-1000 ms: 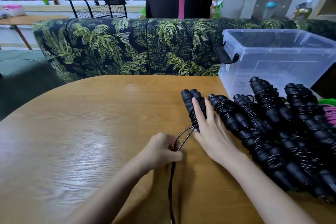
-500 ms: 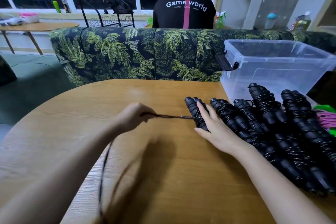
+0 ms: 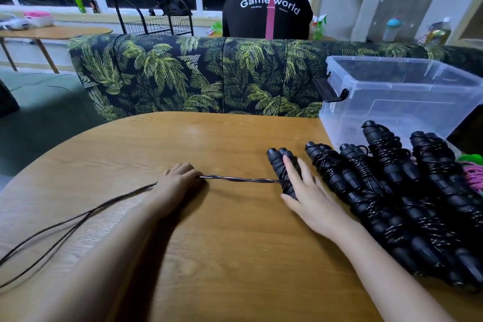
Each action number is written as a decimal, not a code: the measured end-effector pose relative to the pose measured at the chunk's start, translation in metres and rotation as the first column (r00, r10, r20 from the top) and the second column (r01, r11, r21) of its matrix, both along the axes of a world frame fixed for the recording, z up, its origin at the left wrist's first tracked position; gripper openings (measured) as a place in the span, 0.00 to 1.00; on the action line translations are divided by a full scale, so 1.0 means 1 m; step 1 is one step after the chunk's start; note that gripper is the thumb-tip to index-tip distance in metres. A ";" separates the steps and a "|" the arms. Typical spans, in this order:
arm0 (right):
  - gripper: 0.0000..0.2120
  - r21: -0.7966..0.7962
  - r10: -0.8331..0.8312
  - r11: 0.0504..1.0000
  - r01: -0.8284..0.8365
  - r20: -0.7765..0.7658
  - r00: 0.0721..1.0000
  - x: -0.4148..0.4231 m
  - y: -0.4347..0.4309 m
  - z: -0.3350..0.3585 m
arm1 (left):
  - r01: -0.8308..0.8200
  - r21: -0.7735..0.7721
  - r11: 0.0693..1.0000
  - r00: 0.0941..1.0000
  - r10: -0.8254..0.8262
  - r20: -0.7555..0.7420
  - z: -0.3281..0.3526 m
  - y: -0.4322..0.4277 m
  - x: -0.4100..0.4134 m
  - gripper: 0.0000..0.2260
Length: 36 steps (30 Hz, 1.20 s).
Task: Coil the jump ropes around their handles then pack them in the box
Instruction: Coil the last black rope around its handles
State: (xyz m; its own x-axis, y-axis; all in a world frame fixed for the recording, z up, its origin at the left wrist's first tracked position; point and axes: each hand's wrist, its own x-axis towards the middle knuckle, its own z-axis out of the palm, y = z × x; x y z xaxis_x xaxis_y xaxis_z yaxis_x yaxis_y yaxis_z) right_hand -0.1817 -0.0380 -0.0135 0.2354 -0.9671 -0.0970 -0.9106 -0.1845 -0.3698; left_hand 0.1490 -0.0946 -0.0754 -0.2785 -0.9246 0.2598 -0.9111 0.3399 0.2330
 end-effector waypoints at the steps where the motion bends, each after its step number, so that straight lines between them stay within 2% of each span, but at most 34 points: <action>1: 0.37 -0.006 0.000 1.000 0.000 -0.001 1.000 0.000 0.000 -0.001 | -0.015 0.028 0.999 1.000 0.015 0.014 0.005 0.003 -0.002 0.17; 4: 0.37 -0.008 0.003 1.000 -0.003 0.012 1.000 0.005 0.001 -0.004 | 0.033 0.006 0.999 0.999 -0.033 -0.020 0.023 0.018 -0.031 0.28; 7: 0.36 -0.009 0.019 1.000 -0.019 0.011 1.000 0.013 0.001 -0.005 | 0.198 -0.008 0.980 0.978 -0.198 -0.071 0.031 0.035 -0.088 0.30; 10: 0.37 -0.022 0.040 0.999 -0.039 0.018 0.999 0.014 0.002 -0.006 | 0.249 0.043 0.967 0.964 -0.244 -0.107 0.023 0.031 -0.119 0.21; 12: 0.37 -0.023 0.047 0.999 -0.047 0.035 0.998 0.009 0.003 -0.007 | 0.269 -0.026 0.963 0.961 -0.270 -0.057 0.017 0.026 -0.115 0.15; 15: 0.38 0.017 0.042 0.999 -0.044 0.118 0.992 0.002 0.004 -0.011 | 0.232 -0.004 0.973 0.969 -0.231 -0.085 0.012 0.021 -0.093 0.19; 18: 0.39 0.016 0.040 0.999 -0.045 0.254 0.966 0.004 0.004 -0.014 | 0.170 0.040 0.985 0.980 -0.165 -0.108 0.020 0.026 -0.096 0.29; 20: 0.39 -0.016 0.034 0.999 -0.030 0.336 0.941 0.008 0.001 -0.014 | 0.101 0.074 0.992 0.994 -0.097 -0.053 0.038 0.032 -0.114 0.36; 21: 0.39 -0.030 0.035 0.999 -0.026 0.364 0.931 0.009 -0.001 -0.013 | 0.080 0.082 0.993 0.996 -0.078 -0.037 0.045 0.034 -0.124 0.37; 24: 0.40 -0.069 0.049 0.997 -0.020 0.448 0.893 0.012 -0.006 -0.011 | 0.080 0.112 0.990 0.994 -0.071 -0.086 0.054 0.033 -0.147 0.30; 27: 0.39 -0.087 0.060 0.996 -0.018 0.522 0.851 0.013 -0.008 -0.010 | 0.106 0.147 0.983 0.987 -0.086 -0.137 0.046 0.026 -0.150 0.32; 30: 0.39 -0.116 0.094 0.993 -0.031 0.595 0.798 0.015 -0.008 -0.014 | 0.264 0.143 0.954 0.911 -0.198 -0.363 0.038 0.019 -0.143 0.30; 33: 0.39 -0.131 0.123 0.990 -0.049 0.652 0.748 0.017 -0.003 -0.019 | 0.458 0.157 0.875 0.723 -0.264 -0.638 0.041 0.022 -0.137 0.23; 36: 0.39 -0.164 0.161 0.984 -0.064 0.684 0.712 0.019 0.000 -0.020 | 0.524 0.204 0.827 0.640 -0.224 -0.735 0.048 0.024 -0.127 0.21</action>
